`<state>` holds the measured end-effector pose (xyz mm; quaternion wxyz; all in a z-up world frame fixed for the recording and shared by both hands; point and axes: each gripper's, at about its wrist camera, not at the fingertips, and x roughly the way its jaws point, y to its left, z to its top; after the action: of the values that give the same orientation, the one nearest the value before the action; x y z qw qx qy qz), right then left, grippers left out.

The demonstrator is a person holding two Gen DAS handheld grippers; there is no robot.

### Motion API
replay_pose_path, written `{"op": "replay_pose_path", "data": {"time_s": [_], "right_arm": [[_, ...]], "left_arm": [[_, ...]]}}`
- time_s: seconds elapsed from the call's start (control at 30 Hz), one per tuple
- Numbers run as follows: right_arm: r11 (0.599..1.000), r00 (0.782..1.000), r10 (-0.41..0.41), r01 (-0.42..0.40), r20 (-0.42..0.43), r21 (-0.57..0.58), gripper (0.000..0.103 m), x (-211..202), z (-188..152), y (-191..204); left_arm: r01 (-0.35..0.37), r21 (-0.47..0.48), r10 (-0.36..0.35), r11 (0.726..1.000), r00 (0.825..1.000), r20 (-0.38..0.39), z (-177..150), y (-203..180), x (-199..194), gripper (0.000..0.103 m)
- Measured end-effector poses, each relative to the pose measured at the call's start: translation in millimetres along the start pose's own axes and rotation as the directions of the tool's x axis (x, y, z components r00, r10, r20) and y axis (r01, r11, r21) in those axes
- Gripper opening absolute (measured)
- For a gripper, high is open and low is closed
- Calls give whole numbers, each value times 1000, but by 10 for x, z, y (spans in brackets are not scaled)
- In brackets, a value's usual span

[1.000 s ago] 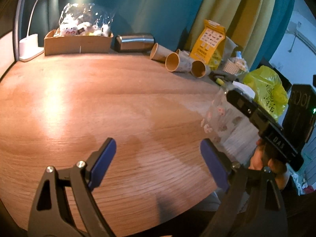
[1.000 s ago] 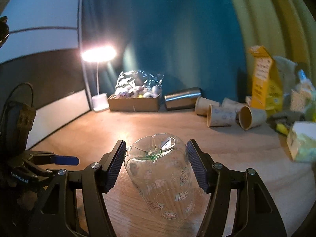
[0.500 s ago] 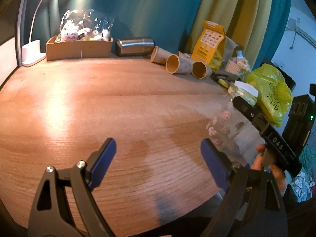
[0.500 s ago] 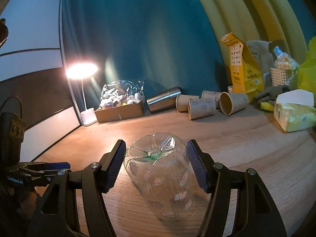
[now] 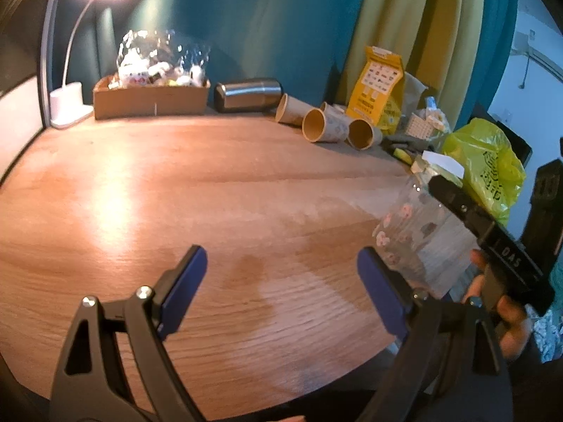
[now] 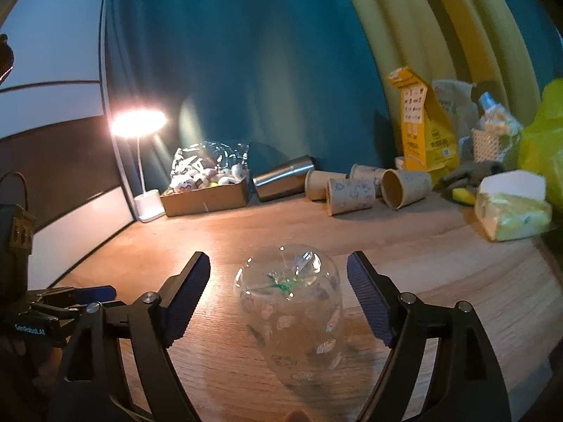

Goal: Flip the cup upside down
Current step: 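Lower the inverted cup onto the table with the right gripper, then open the right gripper and withdraw from the cup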

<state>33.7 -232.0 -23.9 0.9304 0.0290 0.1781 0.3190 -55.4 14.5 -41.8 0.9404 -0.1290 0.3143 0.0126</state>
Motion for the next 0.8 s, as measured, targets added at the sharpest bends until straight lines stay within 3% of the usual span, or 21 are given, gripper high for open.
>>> {"op": "replay_pose_path", "data": {"time_s": [0.27, 0.57, 0.8], "right_arm": [[994, 992, -105, 102, -66, -47, 83, -352, 145, 227], [986, 976, -164, 158, -141, -50, 83, -639, 171, 376], [983, 969, -183, 180, -165, -35, 83, -829, 138, 408]], "left_arm": [[4, 8, -4, 1000, 996, 89, 46, -84, -361, 89], [15, 19, -17, 1000, 989, 149, 28, -225, -797, 89], [-15, 35, 10, 999, 990, 142, 17, -383, -939, 89]]}}
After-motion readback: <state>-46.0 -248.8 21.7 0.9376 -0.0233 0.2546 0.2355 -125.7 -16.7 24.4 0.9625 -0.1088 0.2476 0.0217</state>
